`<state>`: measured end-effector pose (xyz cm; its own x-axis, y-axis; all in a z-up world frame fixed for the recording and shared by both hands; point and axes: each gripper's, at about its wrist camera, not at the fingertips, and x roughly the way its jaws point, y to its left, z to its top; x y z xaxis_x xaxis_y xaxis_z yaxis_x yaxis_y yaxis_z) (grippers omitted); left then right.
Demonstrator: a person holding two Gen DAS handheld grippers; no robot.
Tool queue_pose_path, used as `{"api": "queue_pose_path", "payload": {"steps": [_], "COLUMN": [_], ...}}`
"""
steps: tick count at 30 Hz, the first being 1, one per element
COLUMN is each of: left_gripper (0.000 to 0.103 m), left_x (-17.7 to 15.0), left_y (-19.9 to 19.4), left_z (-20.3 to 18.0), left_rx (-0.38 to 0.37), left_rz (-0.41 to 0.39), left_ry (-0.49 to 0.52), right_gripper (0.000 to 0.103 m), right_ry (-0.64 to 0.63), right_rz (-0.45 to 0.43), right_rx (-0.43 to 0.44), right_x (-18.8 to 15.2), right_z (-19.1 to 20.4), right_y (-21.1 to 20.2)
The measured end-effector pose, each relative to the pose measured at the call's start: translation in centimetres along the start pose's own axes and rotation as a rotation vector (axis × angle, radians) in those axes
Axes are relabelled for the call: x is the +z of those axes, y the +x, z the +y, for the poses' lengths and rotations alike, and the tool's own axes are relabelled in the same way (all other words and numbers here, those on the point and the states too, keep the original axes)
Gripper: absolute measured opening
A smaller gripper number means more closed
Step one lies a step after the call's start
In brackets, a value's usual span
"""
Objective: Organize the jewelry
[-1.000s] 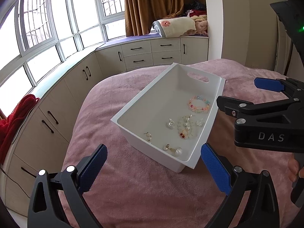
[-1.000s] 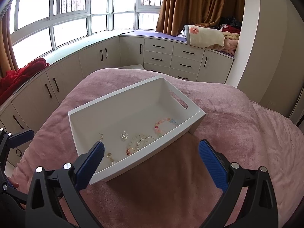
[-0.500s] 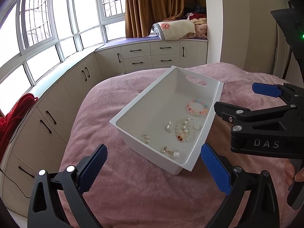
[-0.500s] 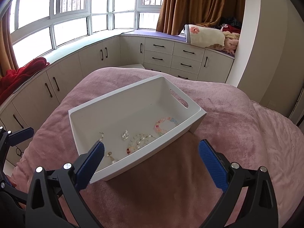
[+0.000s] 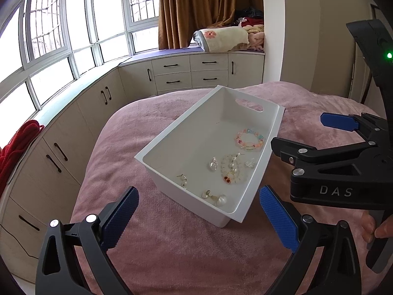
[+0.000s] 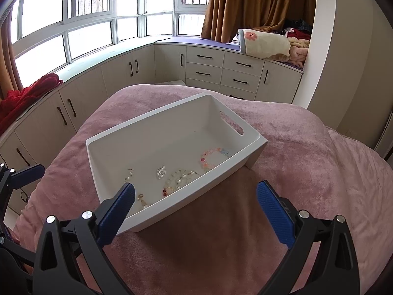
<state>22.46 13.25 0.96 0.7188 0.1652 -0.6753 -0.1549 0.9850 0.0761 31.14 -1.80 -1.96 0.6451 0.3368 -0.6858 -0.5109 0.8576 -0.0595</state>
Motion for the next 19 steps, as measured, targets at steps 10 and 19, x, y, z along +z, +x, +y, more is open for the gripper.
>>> {"api": "queue_pose_path", "payload": {"steps": [10,19], "left_gripper": [0.1,0.1], "left_x": [0.01,-0.07], "left_y": [0.09,-0.05], "left_z": [-0.42,-0.33], "left_rx": [-0.004,0.003], "left_rz": [0.006,-0.006], "left_ry": [0.016,0.01], "right_gripper": [0.098,0.098], "right_ry": [0.003,0.002], "right_rz": [0.002,0.001], "right_rx": [-0.001,-0.001], "right_x": [-0.18,-0.25], "right_z": [-0.12,-0.12], "right_y": [-0.09,-0.14]}}
